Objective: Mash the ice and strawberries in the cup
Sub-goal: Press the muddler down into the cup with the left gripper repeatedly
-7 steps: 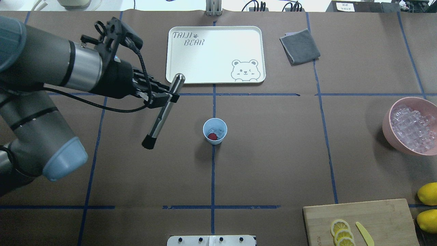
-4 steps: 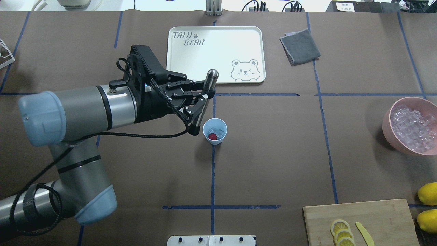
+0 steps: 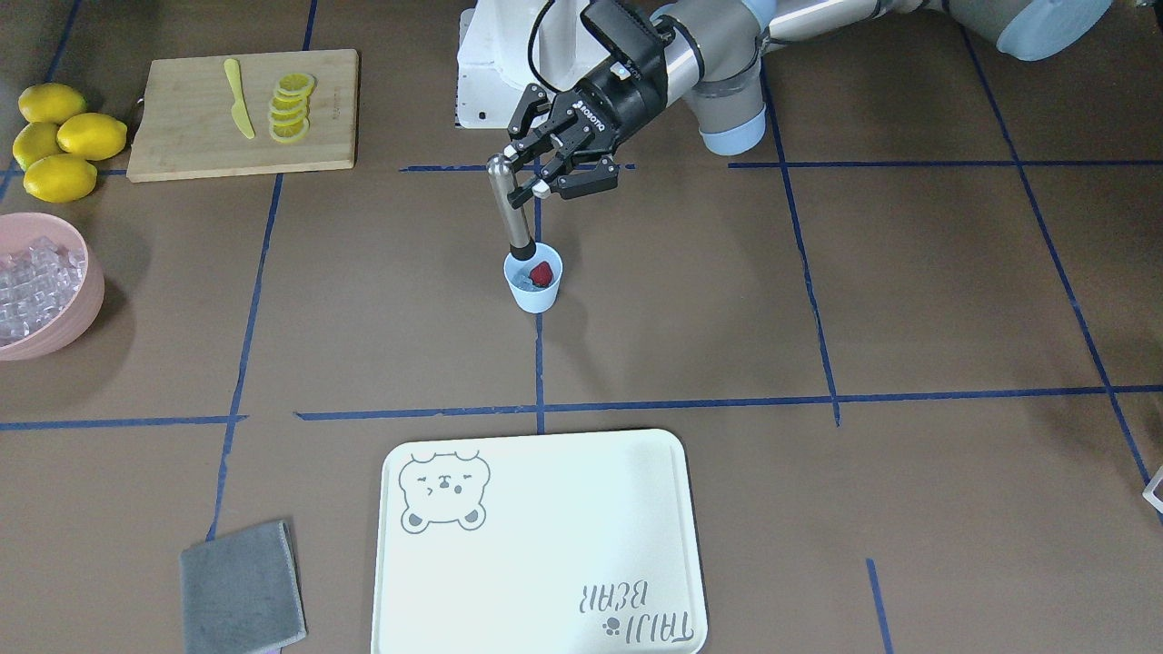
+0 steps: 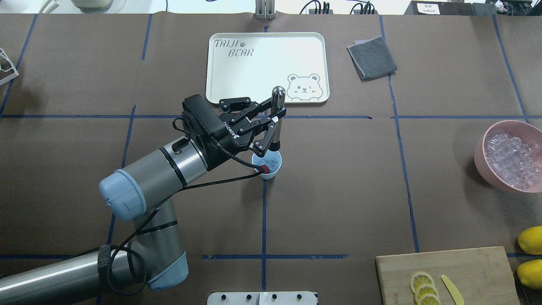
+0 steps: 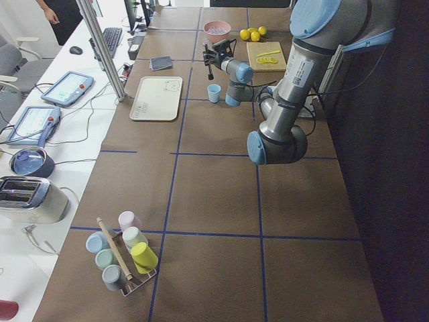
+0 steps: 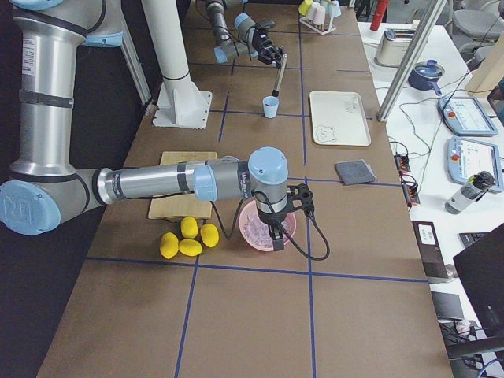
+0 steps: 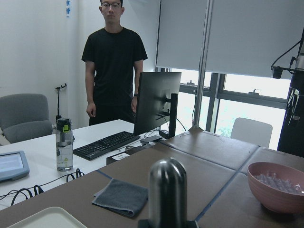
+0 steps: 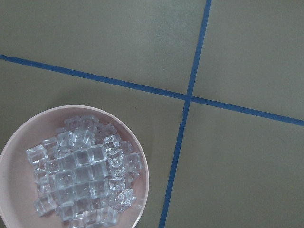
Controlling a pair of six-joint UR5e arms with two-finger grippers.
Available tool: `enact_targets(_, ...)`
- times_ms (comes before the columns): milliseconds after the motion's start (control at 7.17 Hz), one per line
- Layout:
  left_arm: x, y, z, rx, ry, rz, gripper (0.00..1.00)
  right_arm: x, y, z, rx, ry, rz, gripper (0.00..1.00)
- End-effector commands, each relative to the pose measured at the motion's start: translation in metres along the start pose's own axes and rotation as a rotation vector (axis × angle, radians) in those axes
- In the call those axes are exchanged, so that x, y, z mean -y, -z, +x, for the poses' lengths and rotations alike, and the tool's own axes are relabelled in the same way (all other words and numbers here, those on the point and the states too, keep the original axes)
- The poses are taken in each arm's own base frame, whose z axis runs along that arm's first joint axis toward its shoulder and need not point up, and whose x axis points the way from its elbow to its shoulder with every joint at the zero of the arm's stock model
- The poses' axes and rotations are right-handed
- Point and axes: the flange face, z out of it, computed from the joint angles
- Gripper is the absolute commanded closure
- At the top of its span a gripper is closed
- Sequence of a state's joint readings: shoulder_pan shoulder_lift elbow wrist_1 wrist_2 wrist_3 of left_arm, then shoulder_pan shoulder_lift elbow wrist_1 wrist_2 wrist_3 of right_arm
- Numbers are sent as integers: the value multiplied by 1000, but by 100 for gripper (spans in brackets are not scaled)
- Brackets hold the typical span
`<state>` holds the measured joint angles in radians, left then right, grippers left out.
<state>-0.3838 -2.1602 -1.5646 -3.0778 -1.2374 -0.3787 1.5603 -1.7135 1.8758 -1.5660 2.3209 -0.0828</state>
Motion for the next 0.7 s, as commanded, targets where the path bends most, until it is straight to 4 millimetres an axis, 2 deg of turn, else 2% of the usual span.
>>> enact_targets(0,-16,4,4,-13,-36,13,98,1,1,0,0,0,2,0)
enact_targets(139,-31,13,1,-23,-49,24,99,1,1,0,0,0,2,0)
enact_targets(279,-46,16,12,-42,-69,22,99,1,1,0,0,0,2,0)
enact_targets(558,-53,19,16,-22,-70,19,99,0,0,0,0,-1,1,0)
